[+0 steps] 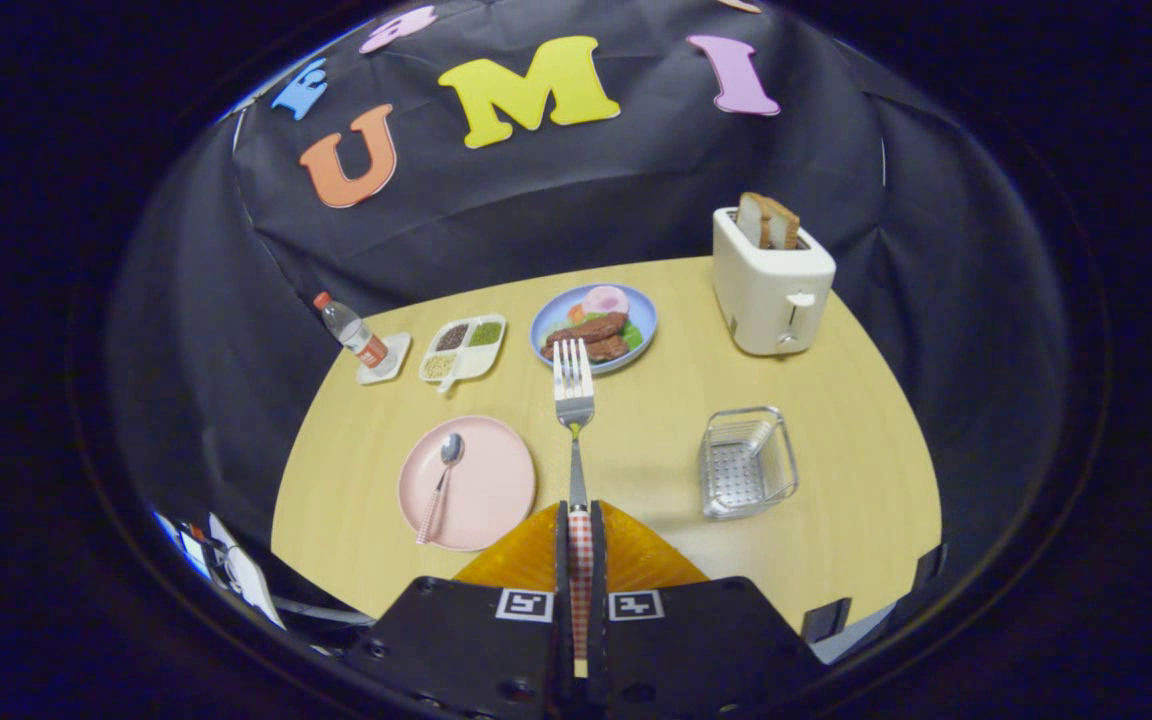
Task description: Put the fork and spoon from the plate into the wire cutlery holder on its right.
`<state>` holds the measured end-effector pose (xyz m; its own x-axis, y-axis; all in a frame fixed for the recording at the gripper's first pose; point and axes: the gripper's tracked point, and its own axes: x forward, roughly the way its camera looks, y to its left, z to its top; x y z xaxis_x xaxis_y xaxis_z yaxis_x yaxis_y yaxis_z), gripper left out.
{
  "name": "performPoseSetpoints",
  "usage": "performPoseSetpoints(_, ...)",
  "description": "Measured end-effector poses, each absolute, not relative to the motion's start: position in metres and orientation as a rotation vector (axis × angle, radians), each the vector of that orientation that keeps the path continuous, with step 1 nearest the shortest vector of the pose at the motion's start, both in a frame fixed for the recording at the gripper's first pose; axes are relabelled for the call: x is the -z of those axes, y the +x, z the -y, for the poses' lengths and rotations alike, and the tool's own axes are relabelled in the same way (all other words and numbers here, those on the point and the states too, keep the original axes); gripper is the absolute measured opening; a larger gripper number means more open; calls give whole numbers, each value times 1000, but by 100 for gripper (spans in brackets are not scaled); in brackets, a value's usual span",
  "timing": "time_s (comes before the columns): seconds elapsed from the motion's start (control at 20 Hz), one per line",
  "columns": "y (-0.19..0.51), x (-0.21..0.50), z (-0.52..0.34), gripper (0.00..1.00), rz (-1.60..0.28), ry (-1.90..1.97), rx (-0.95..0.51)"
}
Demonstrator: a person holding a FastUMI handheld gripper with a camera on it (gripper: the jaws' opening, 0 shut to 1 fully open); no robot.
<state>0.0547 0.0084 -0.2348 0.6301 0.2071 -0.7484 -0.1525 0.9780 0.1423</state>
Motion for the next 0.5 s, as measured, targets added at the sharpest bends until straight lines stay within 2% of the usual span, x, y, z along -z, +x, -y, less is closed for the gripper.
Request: performPoseSetpoints(0.5,74,218,100,5,-933,54,-114)
